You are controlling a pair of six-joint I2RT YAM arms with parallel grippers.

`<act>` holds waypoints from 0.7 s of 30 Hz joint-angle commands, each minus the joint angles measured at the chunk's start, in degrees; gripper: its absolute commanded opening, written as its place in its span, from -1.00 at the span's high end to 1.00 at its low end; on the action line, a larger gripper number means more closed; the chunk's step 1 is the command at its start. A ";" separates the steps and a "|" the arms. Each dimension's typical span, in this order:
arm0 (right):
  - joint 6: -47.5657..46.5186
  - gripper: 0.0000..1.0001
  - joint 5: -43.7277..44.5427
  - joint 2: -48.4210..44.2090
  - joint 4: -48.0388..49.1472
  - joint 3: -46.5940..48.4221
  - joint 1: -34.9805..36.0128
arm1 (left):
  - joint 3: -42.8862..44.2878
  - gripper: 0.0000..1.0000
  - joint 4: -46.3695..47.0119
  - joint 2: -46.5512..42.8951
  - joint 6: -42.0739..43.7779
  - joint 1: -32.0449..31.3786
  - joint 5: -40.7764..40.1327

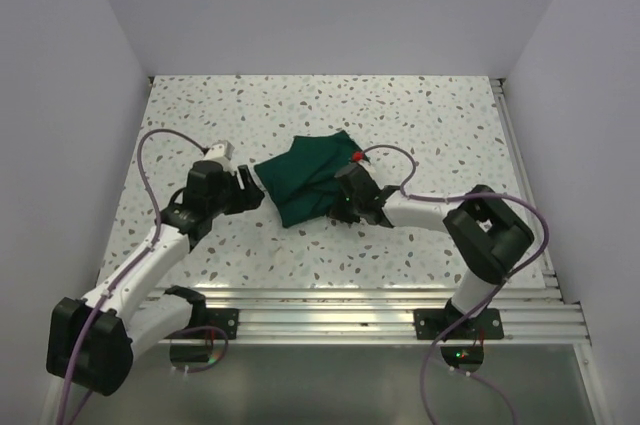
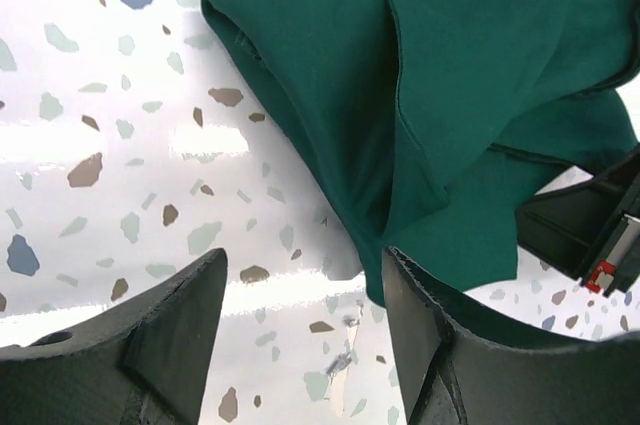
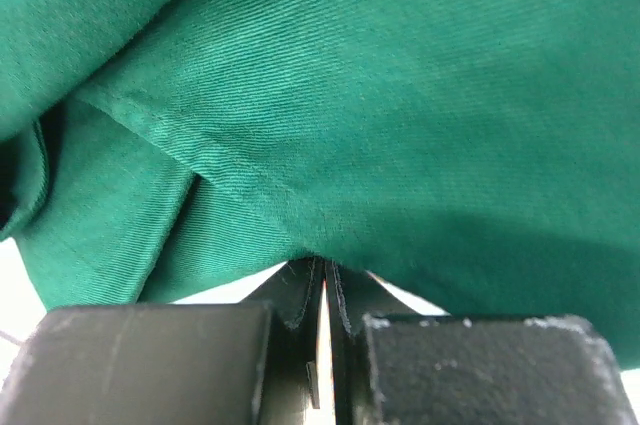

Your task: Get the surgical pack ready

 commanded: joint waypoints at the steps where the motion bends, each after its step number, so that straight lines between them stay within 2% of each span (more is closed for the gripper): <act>1: -3.07 1.00 -0.24 2.14 4.18 5.03 -2.43 | 2.57 -0.33 4.00 0.45 1.87 1.60 2.04; 6: -5.62 0.99 -1.65 4.44 2.77 9.52 -5.51 | 1.60 -0.33 5.93 0.80 0.64 1.96 3.62; 10: -6.33 0.63 -3.93 0.23 5.31 6.37 -5.86 | 0.63 -0.32 6.90 -0.25 -0.32 1.96 3.89; 15: -5.89 0.55 -3.59 -6.36 3.91 4.43 -5.86 | 0.80 -0.33 8.13 -1.66 -0.94 1.96 3.10; 19: -6.06 0.36 -3.41 -7.16 2.51 7.15 -5.86 | 2.56 -0.33 9.97 0.18 -1.99 1.96 3.45; 21: -6.06 0.33 -3.41 -6.03 2.15 9.69 -5.86 | 3.88 -0.33 10.76 1.50 -2.17 1.96 3.28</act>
